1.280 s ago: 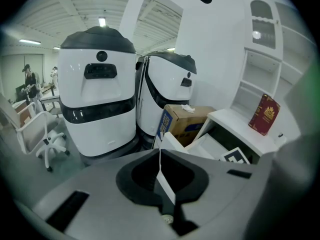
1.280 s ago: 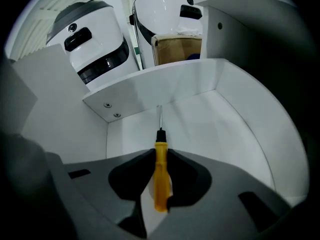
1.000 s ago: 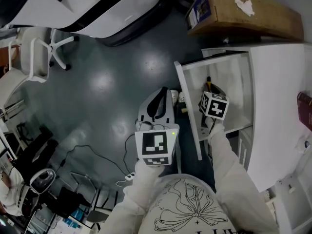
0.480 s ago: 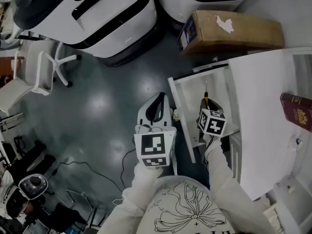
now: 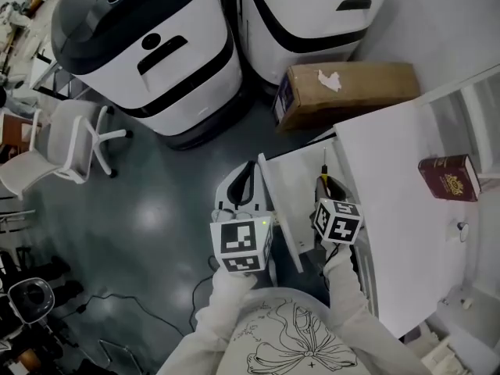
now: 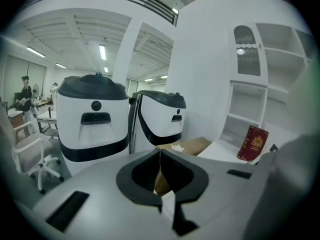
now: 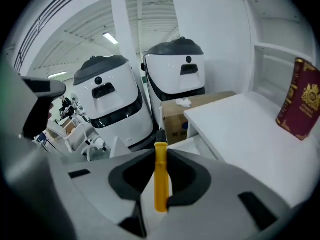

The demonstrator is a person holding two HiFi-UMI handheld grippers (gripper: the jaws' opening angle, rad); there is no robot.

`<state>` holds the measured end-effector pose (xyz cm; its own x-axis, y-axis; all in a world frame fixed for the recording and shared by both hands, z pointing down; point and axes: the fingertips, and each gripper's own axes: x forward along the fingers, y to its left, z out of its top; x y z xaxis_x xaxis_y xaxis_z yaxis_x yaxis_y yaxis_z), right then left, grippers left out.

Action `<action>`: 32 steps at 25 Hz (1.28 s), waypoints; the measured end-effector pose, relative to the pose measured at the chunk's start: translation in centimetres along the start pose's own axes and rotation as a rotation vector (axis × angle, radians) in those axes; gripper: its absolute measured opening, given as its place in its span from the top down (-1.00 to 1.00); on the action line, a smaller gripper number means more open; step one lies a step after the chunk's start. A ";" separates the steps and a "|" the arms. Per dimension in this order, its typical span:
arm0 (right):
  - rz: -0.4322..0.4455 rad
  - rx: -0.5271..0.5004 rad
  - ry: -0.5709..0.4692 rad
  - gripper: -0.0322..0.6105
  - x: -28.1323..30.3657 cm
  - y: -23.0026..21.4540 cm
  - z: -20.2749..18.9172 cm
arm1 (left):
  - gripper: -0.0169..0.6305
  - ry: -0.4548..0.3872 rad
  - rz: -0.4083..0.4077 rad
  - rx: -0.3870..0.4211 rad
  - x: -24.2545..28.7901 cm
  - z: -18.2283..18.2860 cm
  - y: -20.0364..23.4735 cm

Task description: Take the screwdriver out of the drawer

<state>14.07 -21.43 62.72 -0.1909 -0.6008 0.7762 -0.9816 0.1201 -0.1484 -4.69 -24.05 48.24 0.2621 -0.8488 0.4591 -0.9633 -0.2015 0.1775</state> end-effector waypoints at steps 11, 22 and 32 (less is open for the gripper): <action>0.023 -0.014 -0.251 0.68 -9.0 2.2 8.2 | 0.92 -0.142 -0.008 0.026 -4.5 6.1 -1.7; 0.028 -0.047 -0.474 0.68 -16.4 3.5 14.5 | 0.92 -0.261 -0.007 0.033 -7.6 10.8 -3.1; 0.060 -0.070 -0.619 0.68 -20.8 4.8 18.6 | 0.92 -0.341 -0.004 0.053 -9.7 14.3 -3.8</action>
<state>13.21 -23.08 34.48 -0.2336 -0.9352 0.2662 -0.9704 0.2070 -0.1242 -4.45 -22.01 30.67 0.2397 -0.9607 0.1401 -0.9664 -0.2223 0.1290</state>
